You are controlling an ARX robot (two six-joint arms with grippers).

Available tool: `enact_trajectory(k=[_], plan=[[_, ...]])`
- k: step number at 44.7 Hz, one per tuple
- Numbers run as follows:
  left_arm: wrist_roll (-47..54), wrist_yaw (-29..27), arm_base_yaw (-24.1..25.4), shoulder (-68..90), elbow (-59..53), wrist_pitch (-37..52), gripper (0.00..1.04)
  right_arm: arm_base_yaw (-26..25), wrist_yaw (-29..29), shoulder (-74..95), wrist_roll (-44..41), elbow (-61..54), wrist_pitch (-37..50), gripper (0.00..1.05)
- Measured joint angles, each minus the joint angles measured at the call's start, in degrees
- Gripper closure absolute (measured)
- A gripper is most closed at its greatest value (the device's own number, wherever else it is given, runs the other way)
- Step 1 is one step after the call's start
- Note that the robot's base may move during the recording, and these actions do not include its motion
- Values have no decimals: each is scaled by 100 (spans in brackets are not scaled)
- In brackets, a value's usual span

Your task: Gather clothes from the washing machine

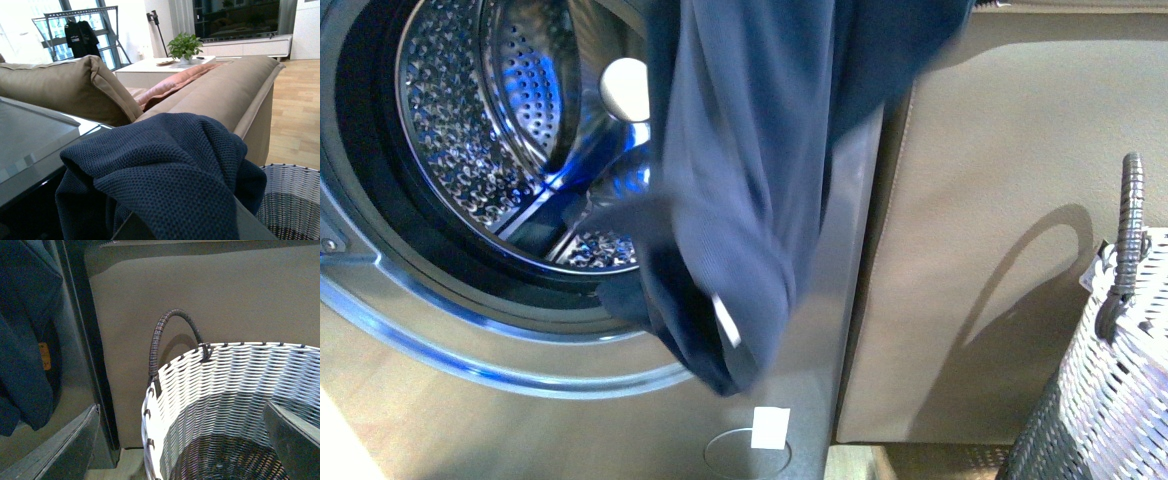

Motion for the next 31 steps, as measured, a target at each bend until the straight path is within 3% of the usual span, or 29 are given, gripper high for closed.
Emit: enact_trajectory(k=[16,31], plan=[[234,11,-291,-280,-127,7,94,0,-2,0,2,0,0,7],[378,-87,-256,-297,-201,-17,94,0,0,0,0,0,0,7]])
